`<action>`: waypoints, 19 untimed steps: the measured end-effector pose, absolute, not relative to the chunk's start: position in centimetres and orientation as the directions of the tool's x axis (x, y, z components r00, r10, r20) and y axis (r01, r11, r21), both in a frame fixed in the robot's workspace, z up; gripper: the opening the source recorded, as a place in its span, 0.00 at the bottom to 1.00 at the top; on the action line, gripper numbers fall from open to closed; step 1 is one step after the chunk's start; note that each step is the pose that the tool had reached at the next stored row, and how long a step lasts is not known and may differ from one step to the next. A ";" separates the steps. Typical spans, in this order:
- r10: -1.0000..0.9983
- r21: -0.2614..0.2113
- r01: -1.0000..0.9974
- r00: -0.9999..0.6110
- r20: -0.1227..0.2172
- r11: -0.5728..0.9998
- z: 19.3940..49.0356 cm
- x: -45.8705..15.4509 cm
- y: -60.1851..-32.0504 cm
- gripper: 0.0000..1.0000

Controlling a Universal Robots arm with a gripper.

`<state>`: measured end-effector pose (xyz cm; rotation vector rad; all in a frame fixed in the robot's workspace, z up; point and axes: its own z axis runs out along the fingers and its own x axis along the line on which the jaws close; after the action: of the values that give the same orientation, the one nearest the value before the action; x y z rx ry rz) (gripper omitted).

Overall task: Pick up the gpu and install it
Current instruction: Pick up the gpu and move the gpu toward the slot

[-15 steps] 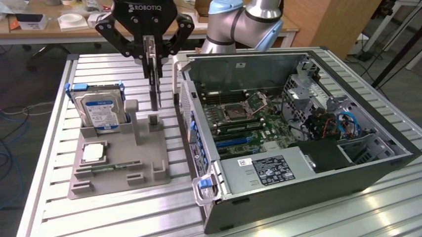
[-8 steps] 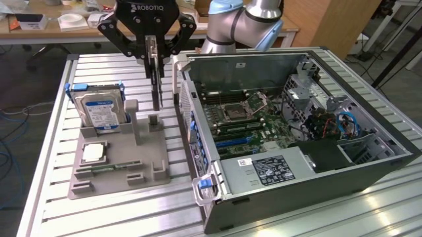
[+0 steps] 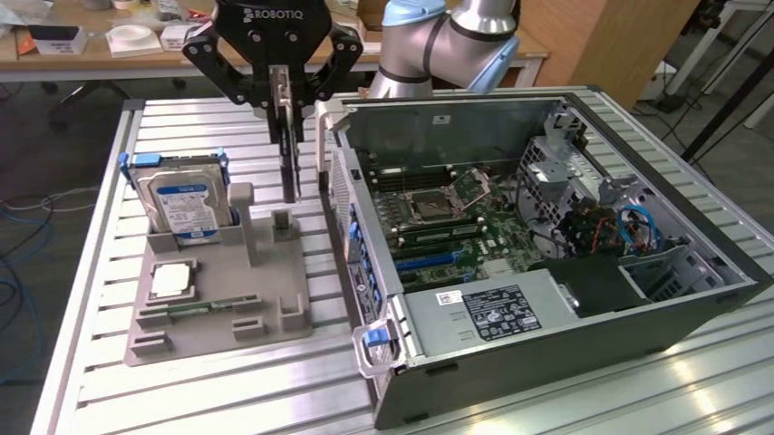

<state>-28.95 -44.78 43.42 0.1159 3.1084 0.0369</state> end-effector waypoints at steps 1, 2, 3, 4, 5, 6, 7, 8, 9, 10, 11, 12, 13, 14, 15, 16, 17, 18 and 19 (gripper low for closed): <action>0.075 0.025 0.074 -0.997 -0.030 0.997 43.4 -28.9 -44.8 0.26; 0.075 0.025 0.074 -0.997 -0.030 0.997 43.4 -28.9 -44.8 0.26; 0.075 0.025 0.074 -0.997 -0.030 0.997 43.4 -28.9 -44.8 0.26; 0.075 0.025 0.074 -0.997 -0.030 0.997 43.4 -28.9 -44.8 0.26; 0.075 0.025 0.074 -0.997 -0.030 0.997 43.4 -28.8 -44.8 0.26; 0.075 0.025 0.074 -0.997 -0.030 0.997 43.4 -28.8 -44.8 0.26; 0.075 0.025 0.074 -0.997 -0.030 0.997 43.4 -28.8 -44.8 0.26; 0.075 0.025 0.074 -0.997 -0.030 0.997 43.4 -28.7 -44.8 0.26; 0.075 0.025 0.074 -0.997 -0.030 0.997 43.4 -28.7 -44.8 0.26; 0.075 0.025 0.074 -0.997 -0.030 0.997 43.4 -28.7 -44.8 0.26; 0.075 0.025 0.074 -0.997 -0.030 0.997 43.4 -28.7 -44.8 0.26; 0.075 0.025 0.074 -0.997 -0.030 0.997 43.4 -28.7 -44.8 0.26; 0.075 0.025 0.074 -0.997 -0.030 0.997 43.4 -28.7 -44.8 0.26; 0.075 0.025 0.074 -0.997 -0.030 0.997 43.4 -28.7 -44.8 0.26; 0.075 0.025 0.074 -0.997 -0.030 0.997 43.4 -28.6 -44.8 0.26; 0.075 0.025 0.074 -0.997 -0.030 0.997 43.4 -28.6 -44.8 0.26; 0.075 0.025 0.074 -0.997 -0.030 0.997 43.4 -28.6 -44.8 0.26; 0.075 0.025 0.074 -0.997 -0.030 0.997 43.4 -28.5 -44.8 0.26; 0.075 0.025 0.074 -0.997 -0.030 0.997 43.4 -28.4 -44.8 0.26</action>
<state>-28.41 -44.78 43.41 0.1159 3.1084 0.0367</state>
